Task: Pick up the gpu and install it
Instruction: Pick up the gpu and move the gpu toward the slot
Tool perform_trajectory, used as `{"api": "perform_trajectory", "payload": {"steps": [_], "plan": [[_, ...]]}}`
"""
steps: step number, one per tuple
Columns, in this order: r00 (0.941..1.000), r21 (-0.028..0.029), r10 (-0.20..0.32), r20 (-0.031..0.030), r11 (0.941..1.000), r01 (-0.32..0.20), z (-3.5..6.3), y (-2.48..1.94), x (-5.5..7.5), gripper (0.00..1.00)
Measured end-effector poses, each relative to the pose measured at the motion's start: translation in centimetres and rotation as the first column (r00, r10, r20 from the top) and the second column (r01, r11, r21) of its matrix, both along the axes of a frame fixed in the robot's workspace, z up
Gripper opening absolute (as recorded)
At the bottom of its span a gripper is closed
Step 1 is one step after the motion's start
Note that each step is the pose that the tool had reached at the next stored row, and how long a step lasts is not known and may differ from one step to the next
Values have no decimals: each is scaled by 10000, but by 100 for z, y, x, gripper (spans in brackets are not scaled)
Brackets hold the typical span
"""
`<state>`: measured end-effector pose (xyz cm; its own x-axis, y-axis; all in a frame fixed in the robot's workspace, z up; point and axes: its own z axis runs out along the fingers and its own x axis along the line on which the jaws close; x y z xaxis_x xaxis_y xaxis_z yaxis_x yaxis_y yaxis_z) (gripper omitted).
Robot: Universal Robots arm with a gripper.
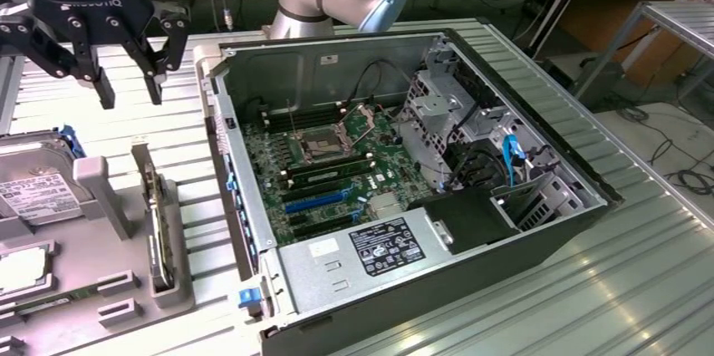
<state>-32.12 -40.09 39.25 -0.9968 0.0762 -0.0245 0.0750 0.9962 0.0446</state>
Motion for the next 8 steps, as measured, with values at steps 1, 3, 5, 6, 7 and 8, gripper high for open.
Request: {"api": "perform_trajectory", "payload": {"steps": [1,3,5,6,7,8], "plan": [[10000,0,0,-1,10000,0,0,-5,-1,48],[10000,0,-1,0,10000,1,-2,-26,-2,48],[10000,0,0,-1,10000,0,-3,-54,-3,48],[10000,0,-1,-1,10000,1,-4,-61,-3,48],[10000,1,-1,0,10000,1,-4,-63,-3,48],[10000,0,-1,0,10000,1,-4,-63,-3,48]]}}
